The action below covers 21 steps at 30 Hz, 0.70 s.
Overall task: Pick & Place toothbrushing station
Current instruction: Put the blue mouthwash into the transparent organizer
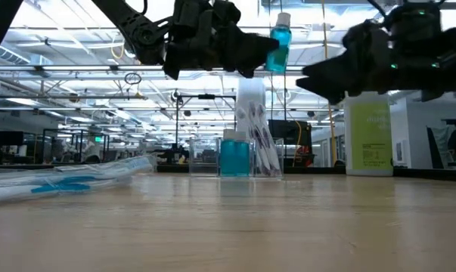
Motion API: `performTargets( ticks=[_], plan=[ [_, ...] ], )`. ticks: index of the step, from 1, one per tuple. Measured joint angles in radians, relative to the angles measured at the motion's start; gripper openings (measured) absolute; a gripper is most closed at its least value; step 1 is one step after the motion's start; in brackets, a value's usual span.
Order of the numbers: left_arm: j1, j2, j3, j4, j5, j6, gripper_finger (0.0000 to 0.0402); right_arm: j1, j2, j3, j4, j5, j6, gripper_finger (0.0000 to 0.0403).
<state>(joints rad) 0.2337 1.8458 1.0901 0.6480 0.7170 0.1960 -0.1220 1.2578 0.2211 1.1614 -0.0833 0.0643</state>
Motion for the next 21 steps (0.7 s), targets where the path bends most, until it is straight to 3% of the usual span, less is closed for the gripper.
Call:
performTargets(
  ticks=[3,8,21],
  plan=[
    [-0.002,0.000,0.000,0.002,0.001,-0.014,0.0131,0.006,0.068,0.072,0.002,-0.036,-0.002,0.0258],
    [-0.002,0.000,0.000,-0.002,0.000,-0.018,0.0131,0.007,0.142,0.158,0.002,-0.128,0.003,0.0263],
    [-0.003,0.000,0.000,-0.002,-0.008,-0.015,0.0131,0.015,0.202,0.220,0.003,-0.232,-0.030,0.0198]
  ],
)
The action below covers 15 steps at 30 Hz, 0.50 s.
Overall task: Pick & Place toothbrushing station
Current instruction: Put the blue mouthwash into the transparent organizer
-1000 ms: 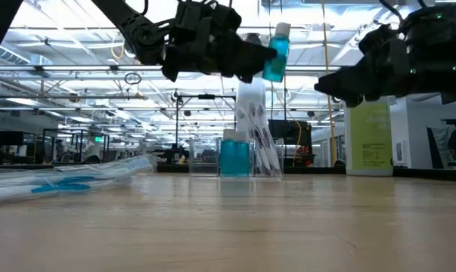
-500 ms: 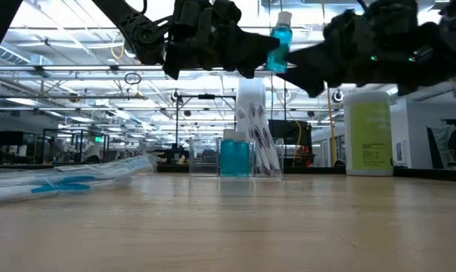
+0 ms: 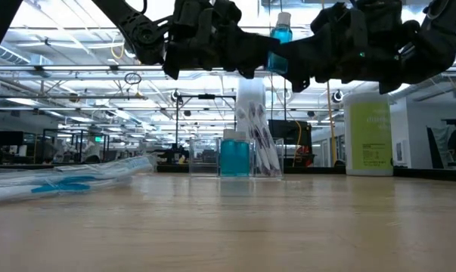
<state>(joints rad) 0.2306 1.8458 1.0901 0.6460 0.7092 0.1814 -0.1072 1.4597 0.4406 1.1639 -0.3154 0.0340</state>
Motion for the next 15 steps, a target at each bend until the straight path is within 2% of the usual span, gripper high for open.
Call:
performTargets(
  ticks=[10,15],
  plan=[
    [-0.010,0.000,0.000,0.007,0.003,-0.004,0.0131,0.004,-0.003,0.000,0.005,-0.001,-0.031,0.0110],
    [-0.012,0.000,0.000,0.008,0.002,-0.023,0.0131,0.004,-0.003,0.000,0.005,-0.004,-0.031,0.0081]
  ],
)
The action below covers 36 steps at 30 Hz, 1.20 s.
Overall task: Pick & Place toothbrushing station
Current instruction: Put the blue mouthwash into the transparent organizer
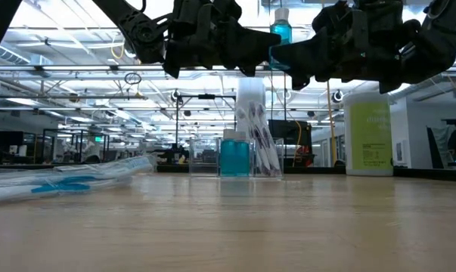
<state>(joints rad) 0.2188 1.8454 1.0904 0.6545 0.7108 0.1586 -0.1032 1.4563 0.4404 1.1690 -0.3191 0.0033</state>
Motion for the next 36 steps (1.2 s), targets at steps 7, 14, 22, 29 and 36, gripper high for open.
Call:
performTargets(
  ticks=[7,14,22,29,36],
  plan=[
    [-0.001,0.000,0.015,-0.003,-0.035,-0.130,0.0165,0.000,-0.002,0.000,-0.003,0.000,0.012,0.0088],
    [-0.009,-0.004,0.017,0.002,-0.061,-0.116,0.0253,0.001,0.000,0.000,-0.038,-0.001,0.011,0.0090],
    [-0.007,-0.088,0.018,-0.078,-0.186,-0.099,0.0293,0.000,-0.001,0.000,-0.043,0.013,0.014,0.0090],
    [-0.033,-0.202,0.021,-0.348,-0.436,0.030,0.0294,-0.001,0.000,0.000,-0.105,0.141,0.009,0.0090],
    [-0.054,-0.223,0.255,-0.867,-0.676,0.031,0.0294,-0.007,0.000,0.000,-0.137,0.161,-0.017,0.0091]
  ],
)
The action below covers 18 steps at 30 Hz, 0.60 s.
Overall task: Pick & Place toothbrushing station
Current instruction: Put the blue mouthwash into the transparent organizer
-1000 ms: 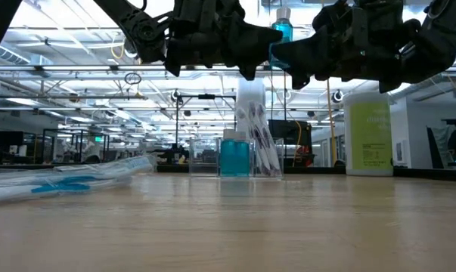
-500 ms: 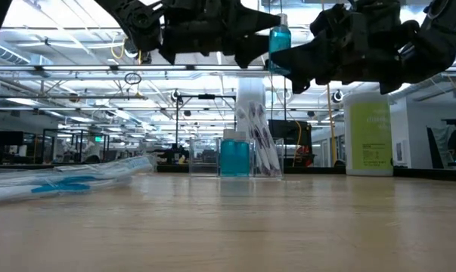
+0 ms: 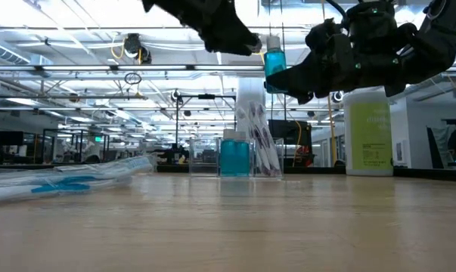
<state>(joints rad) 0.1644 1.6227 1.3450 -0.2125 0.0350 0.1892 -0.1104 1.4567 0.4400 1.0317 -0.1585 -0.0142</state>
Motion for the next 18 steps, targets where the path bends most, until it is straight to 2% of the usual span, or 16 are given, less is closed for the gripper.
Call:
performTargets(
  ticks=[3,8,12,18],
  plan=[
    [-0.013,0.061,0.129,-0.211,-0.010,0.000,0.0294,0.000,0.000,0.000,-0.001,0.001,-0.002,0.0091],
    [-0.057,0.176,0.303,-0.414,-0.017,0.101,0.0294,0.000,0.000,0.000,-0.031,0.003,-0.006,0.0091],
    [-0.089,0.234,0.417,-0.517,-0.063,0.148,0.0294,0.000,0.000,0.000,-0.047,0.007,-0.005,0.0091],
    [-0.100,0.269,0.500,-0.541,-0.029,0.118,0.0294,-0.001,0.000,0.000,-0.072,0.009,-0.001,0.0091]
  ],
)
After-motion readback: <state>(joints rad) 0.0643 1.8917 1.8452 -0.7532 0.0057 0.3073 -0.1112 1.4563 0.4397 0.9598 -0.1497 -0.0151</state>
